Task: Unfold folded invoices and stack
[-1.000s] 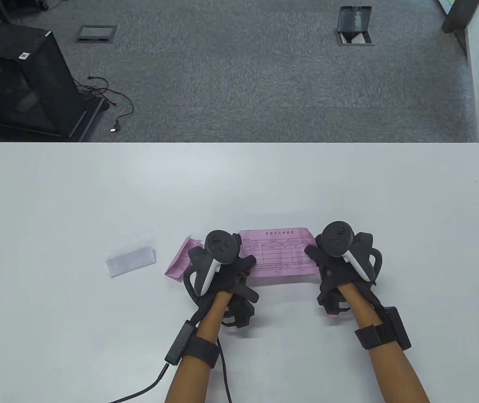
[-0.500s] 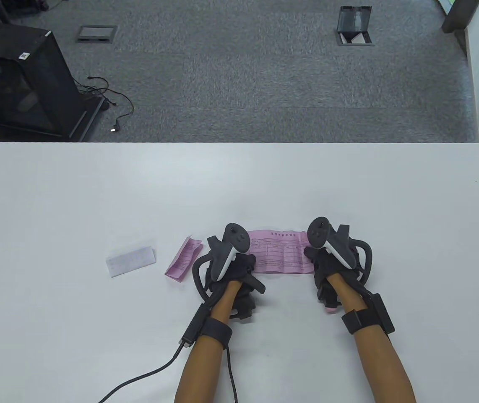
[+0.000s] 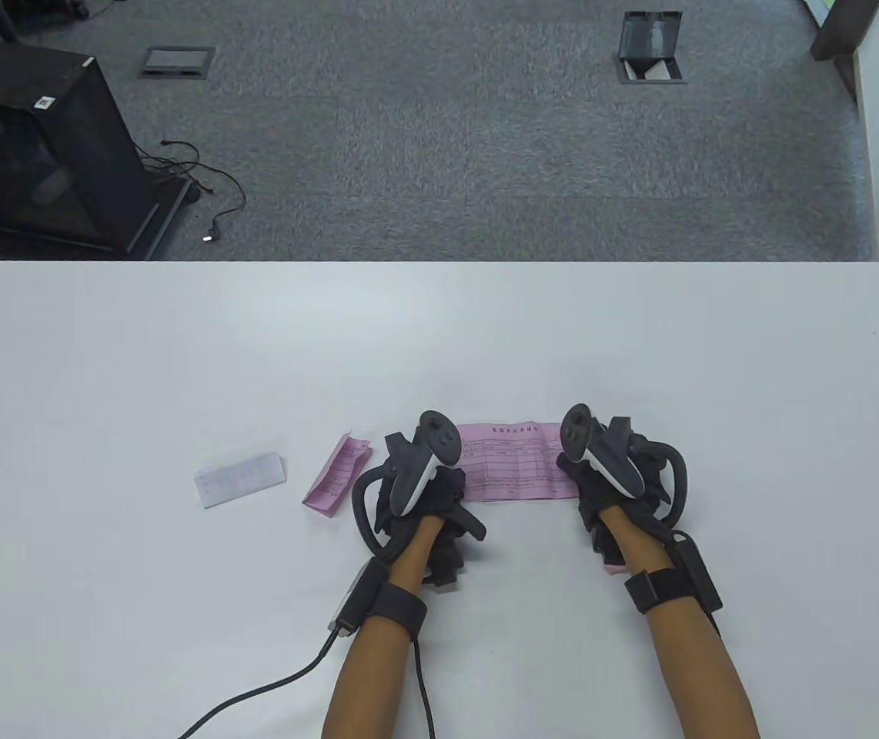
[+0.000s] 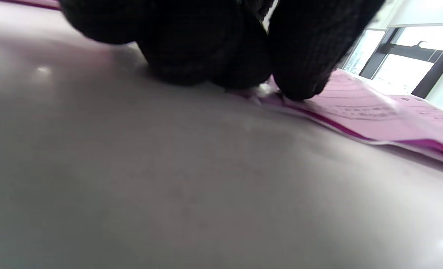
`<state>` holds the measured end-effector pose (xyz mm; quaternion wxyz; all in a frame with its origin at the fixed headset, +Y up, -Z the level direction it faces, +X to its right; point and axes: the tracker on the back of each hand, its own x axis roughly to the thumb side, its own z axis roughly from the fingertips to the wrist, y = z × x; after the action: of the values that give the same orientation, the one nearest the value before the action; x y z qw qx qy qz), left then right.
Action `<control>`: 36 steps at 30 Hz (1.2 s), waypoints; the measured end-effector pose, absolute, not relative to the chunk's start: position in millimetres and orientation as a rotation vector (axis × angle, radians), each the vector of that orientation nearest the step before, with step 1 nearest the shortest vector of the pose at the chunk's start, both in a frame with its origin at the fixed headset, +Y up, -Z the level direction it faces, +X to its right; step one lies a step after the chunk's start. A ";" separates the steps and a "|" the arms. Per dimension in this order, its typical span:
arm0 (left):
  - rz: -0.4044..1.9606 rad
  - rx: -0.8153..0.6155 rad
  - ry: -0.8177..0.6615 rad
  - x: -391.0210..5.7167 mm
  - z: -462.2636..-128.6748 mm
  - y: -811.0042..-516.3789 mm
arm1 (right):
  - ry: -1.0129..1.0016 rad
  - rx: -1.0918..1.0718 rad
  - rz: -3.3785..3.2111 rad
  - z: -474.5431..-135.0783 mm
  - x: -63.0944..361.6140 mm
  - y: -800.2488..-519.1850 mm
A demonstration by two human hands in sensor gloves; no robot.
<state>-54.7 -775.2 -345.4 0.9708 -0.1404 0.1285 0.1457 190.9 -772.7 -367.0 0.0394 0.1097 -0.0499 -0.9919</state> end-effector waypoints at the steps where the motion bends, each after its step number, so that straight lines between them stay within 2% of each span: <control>1: 0.291 -0.286 0.261 -54.8 -345.5 -775.0 | -0.152 0.340 -3.045 -367.2 192.4 -772.7; 6: 0.288 -0.279 0.261 -54.9 -345.3 -775.2 | -0.150 0.342 -3.084 -366.0 197.0 -772.6; 12: 0.331 -0.199 0.244 -57.7 -334.8 -771.4 | -0.228 0.399 -3.281 -357.0 210.4 -765.3; 14: 0.345 -0.175 0.236 -61.2 -328.2 -765.0 | -0.221 0.420 -3.354 -351.3 217.0 -759.9; 20: 0.363 0.023 0.239 -94.3 -298.1 -730.3 | 0.018 0.371 -3.478 -316.5 243.0 -737.1; 24: 0.345 0.096 0.288 -129.2 -282.6 -710.6 | 0.026 0.310 -3.512 -285.7 260.8 -732.7; 26: 0.333 0.086 0.338 -146.9 -277.8 -707.6 | 0.026 0.281 -3.528 -271.3 268.4 -734.0; 30: 0.329 -0.025 0.406 -172.5 -274.3 -713.0 | 0.034 0.243 -3.593 -247.9 278.0 -741.5; 36: 0.284 -0.199 0.407 -172.9 -283.2 -730.6 | 0.008 0.187 -3.584 -239.7 275.2 -745.6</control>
<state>-172.9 -730.6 -283.2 0.9645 -0.0983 0.2010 0.1404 275.2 -745.6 -239.7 -0.2217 0.0508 0.0021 -0.9738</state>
